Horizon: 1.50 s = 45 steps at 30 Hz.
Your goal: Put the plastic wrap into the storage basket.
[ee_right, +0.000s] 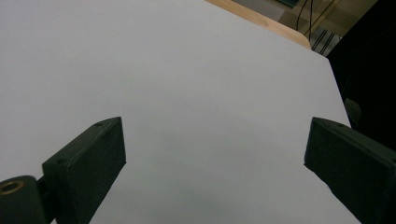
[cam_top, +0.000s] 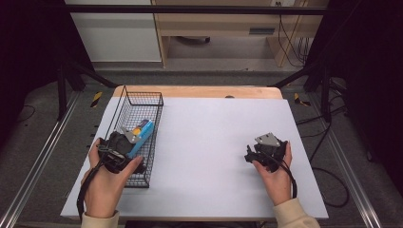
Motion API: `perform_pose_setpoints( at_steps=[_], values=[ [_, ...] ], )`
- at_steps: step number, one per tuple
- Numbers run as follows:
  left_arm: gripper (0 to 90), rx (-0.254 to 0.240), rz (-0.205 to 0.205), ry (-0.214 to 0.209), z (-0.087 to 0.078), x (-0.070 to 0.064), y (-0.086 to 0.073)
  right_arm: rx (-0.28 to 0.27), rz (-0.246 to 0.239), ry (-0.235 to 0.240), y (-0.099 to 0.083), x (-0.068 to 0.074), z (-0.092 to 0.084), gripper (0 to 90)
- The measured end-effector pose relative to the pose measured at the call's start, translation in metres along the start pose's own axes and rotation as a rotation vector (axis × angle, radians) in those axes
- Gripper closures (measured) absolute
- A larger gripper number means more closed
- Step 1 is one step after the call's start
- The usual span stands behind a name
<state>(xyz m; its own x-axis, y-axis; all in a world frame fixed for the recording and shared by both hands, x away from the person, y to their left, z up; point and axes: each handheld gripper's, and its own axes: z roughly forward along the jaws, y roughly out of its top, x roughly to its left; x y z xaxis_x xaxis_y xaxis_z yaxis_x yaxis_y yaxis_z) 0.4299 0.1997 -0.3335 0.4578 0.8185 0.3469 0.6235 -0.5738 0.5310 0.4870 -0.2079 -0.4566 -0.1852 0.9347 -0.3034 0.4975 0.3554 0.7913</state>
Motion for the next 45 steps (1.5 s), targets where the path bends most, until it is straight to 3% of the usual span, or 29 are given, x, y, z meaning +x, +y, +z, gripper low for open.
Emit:
perform_pose_setpoints(
  at_steps=[4, 9, 18, 27, 33, 38, 39, 42, 45],
  values=[
    [4.9, -0.062, 0.056, -0.042, 0.001, -0.011, 0.010, -0.025, 0.024, -0.007, -0.001, -0.007, -0.002, 5.1],
    [4.8, -0.182, 0.122, -0.078, 0.002, -0.022, 0.023, -0.043, 0.049, 0.005, -0.005, -0.012, -0.010, 5.0],
    [4.7, -0.275, 0.240, -0.215, 0.011, -0.043, 0.051, -0.070, 0.050, 0.010, -0.010, -0.013, -0.026, 4.4],
    [4.7, -0.272, 0.333, -0.209, 0.026, -0.069, 0.070, -0.087, 0.070, -0.042, -0.016, -0.020, -0.043, 4.4],
    [5.0, -0.304, 0.390, -0.198, 0.026, -0.093, 0.078, -0.124, 0.084, -0.032, -0.023, -0.023, -0.061, 3.8],
    [4.7, -0.328, 0.406, -0.215, 0.028, -0.106, 0.079, -0.138, 0.103, -0.049, -0.032, -0.031, -0.074, 3.5],
    [4.7, -0.339, 0.414, -0.214, 0.029, -0.108, 0.079, -0.137, 0.111, -0.048, -0.033, -0.034, -0.075, 3.5],
    [5.2, -0.448, 0.418, -0.239, 0.032, -0.113, 0.078, -0.132, 0.123, -0.050, -0.037, -0.040, -0.077, 3.7],
    [5.1, -0.511, 0.417, -0.274, 0.038, -0.118, 0.077, -0.133, 0.132, -0.062, -0.038, -0.044, -0.079, 4.0]
  ],
)
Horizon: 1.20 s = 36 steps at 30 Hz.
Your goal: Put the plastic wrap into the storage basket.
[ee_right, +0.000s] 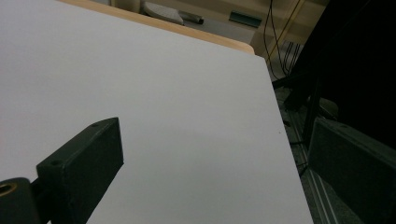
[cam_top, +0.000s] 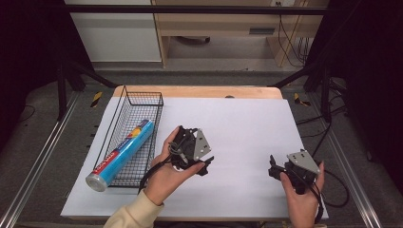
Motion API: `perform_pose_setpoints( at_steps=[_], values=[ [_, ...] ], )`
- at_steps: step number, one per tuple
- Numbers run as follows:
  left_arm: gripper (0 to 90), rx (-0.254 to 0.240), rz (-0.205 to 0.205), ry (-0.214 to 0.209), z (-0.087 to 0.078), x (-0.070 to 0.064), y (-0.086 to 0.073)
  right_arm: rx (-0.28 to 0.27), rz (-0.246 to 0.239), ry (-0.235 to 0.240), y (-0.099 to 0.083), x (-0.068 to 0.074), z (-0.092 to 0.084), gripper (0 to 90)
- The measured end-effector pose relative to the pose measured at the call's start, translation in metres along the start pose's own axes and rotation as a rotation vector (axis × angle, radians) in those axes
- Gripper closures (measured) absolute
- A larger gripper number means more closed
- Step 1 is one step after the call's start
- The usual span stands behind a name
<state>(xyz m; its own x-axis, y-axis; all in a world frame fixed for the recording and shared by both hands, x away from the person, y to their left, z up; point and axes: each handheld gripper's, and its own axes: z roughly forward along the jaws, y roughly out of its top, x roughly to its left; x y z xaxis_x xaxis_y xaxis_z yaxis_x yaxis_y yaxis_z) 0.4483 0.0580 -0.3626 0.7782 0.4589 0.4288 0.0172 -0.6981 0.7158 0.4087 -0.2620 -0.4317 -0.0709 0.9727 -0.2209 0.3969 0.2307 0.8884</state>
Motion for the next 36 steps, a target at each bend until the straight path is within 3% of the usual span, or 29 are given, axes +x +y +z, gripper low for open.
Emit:
perform_pose_setpoints(
  at_steps=[2, 5, 8, 18, 20, 23, 26, 30, 32, 36],
  values=[
    [5.0, -0.031, -0.019, -0.054, 0.005, -0.003, -0.003, -0.001, 0.004, -0.001, 0.000, -0.001, 0.000, 4.1],
    [4.6, -0.035, -0.004, -0.078, 0.014, -0.009, -0.007, -0.004, 0.000, 0.000, -0.001, -0.001, -0.001, 4.1],
    [4.6, -0.035, -0.024, -0.114, 0.022, -0.014, -0.013, -0.004, -0.012, 0.003, -0.001, -0.001, 0.000, 4.2],
    [4.6, -0.033, -0.033, -0.170, 0.039, -0.030, -0.035, 0.009, -0.017, 0.015, -0.003, -0.002, 0.003, 4.3],
    [4.6, -0.018, -0.055, -0.175, 0.043, -0.031, -0.041, 0.013, -0.013, 0.032, -0.005, -0.003, 0.004, 4.2],
    [4.6, -0.015, -0.128, -0.198, 0.046, -0.029, -0.055, 0.022, 0.019, 0.080, -0.009, -0.004, 0.009, 4.3],
    [4.6, 0.007, -0.199, -0.184, 0.047, -0.022, -0.068, 0.035, 0.062, 0.127, -0.015, -0.007, 0.014, 4.7],
    [5.0, -0.031, -0.313, -0.167, 0.042, -0.013, -0.082, 0.048, 0.090, 0.138, -0.021, -0.011, 0.019, 4.8],
    [5.0, -0.035, -0.324, -0.171, 0.040, -0.013, -0.086, 0.054, 0.082, 0.131, -0.023, -0.012, 0.020, 4.7],
    [4.8, -0.030, -0.289, -0.166, 0.032, -0.016, -0.090, 0.042, 0.069, 0.098, -0.025, -0.013, 0.022, 4.6]
  ],
)
